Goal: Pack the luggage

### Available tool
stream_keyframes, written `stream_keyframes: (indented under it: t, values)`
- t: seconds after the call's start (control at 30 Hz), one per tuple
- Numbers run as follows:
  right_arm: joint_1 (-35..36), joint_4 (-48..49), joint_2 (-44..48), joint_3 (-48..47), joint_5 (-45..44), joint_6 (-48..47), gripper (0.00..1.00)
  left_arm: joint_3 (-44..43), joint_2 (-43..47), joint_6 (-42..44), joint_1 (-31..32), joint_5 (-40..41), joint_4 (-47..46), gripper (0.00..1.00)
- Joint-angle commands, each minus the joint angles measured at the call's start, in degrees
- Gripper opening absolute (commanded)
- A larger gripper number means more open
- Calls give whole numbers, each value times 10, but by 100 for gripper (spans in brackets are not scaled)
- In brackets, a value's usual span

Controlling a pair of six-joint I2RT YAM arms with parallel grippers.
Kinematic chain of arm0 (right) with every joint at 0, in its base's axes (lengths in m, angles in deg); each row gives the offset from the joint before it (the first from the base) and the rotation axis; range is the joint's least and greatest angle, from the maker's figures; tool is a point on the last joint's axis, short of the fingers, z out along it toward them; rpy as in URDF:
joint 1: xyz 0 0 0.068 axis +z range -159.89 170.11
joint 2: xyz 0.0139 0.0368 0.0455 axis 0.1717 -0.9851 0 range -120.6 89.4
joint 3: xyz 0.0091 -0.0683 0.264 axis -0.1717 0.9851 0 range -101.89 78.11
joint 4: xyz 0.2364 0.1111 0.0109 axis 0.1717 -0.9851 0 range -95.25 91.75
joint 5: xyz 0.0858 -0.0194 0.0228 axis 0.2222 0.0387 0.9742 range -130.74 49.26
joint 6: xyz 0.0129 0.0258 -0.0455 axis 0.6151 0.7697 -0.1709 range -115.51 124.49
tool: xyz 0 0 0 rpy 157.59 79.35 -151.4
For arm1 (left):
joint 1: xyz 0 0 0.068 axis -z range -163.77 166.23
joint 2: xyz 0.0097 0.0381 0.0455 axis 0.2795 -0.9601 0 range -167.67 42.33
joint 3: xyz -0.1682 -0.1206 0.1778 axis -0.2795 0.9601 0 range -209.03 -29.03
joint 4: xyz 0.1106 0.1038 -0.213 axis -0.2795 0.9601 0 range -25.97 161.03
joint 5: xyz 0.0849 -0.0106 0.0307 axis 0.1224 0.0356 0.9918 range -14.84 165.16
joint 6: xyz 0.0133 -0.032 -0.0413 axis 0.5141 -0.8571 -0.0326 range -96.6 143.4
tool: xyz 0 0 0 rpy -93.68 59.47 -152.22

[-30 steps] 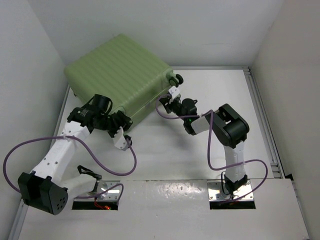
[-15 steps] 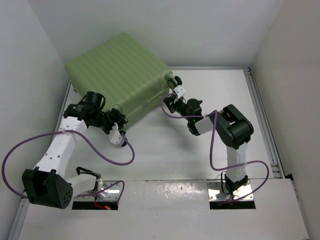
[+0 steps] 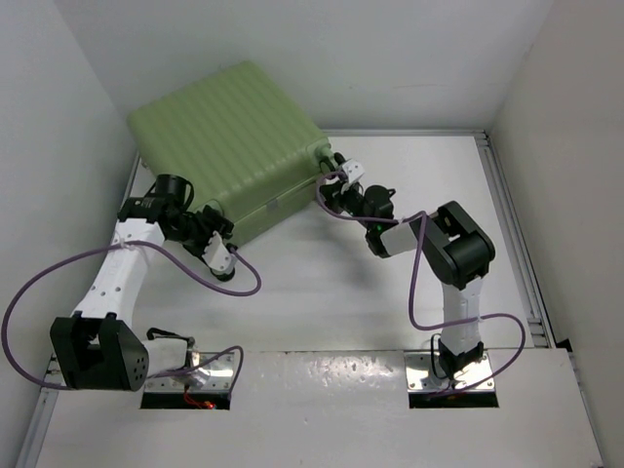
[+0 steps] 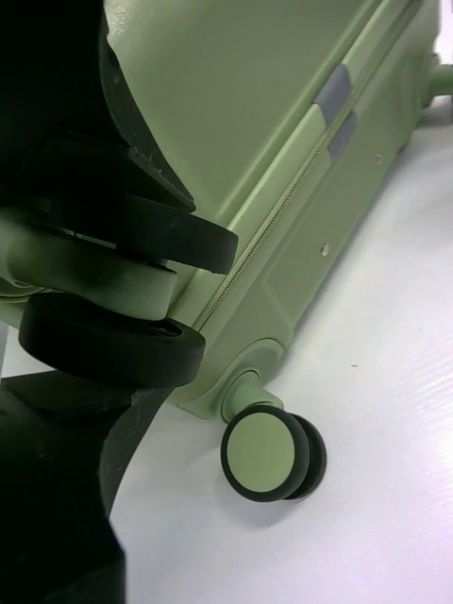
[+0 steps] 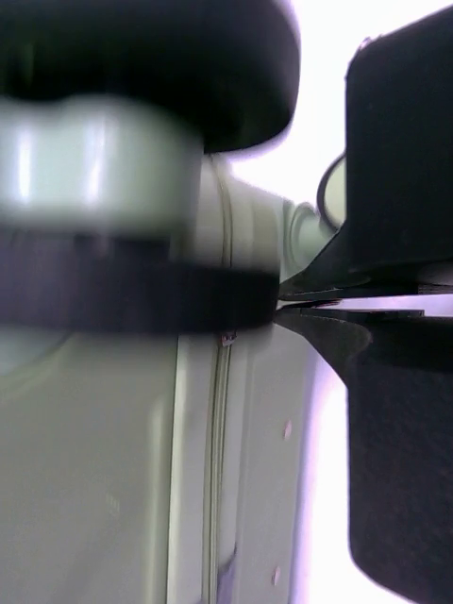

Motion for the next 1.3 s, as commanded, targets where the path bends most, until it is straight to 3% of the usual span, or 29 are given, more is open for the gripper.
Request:
stream_keyframes:
  t: [0.0,0.3,0.73,1.27]
  values:
    - [-57,39,1,-28,-119,-9,0,52,-42,156,-79,224,85,0]
    - [-76,30,2,-21,-137,-28,0,58,-52,217,-113,234,79,0]
    - [-106,0,-43,-90,-141,-32,0,74,-52,302,-162,251,59,0]
    - [-124,-4,-216,-344,-80,-32,0,79,-74,368,-186,216,29,0]
